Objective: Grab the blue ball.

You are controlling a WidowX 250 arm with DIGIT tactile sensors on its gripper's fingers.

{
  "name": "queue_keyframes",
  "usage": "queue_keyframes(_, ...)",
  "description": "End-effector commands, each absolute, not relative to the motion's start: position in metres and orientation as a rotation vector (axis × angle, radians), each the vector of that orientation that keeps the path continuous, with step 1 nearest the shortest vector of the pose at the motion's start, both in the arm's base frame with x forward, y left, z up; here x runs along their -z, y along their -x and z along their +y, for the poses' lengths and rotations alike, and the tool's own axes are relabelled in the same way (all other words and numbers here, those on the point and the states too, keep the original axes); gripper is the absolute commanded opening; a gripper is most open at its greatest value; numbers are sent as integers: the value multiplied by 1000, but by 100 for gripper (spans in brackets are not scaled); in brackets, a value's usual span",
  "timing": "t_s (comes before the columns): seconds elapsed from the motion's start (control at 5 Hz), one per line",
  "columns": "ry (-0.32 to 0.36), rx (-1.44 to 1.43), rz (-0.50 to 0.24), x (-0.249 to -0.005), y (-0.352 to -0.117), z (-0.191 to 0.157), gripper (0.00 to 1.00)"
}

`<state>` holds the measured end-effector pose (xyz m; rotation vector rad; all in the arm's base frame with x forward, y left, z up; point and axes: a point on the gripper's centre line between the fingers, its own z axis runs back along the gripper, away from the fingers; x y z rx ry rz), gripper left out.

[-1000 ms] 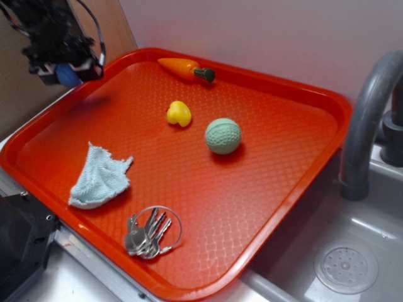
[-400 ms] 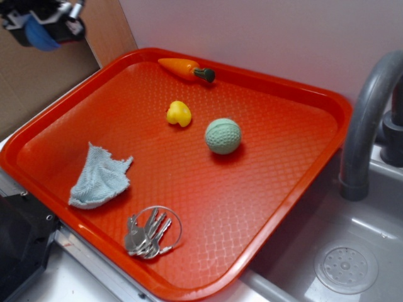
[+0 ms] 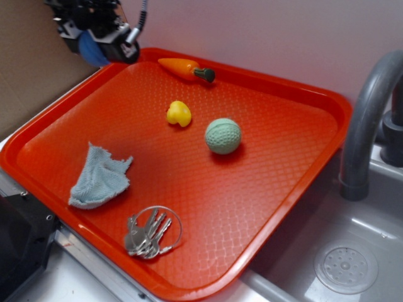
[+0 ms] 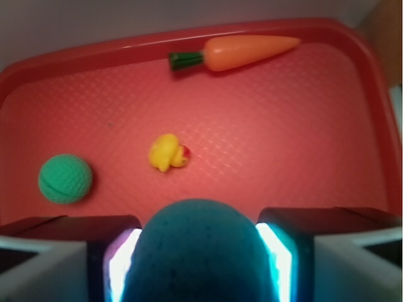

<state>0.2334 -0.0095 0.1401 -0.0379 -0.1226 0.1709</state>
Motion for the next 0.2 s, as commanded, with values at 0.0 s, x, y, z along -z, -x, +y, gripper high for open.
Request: queue_keyframes(0.0, 53, -176, -168, -163, -228, 8, 0)
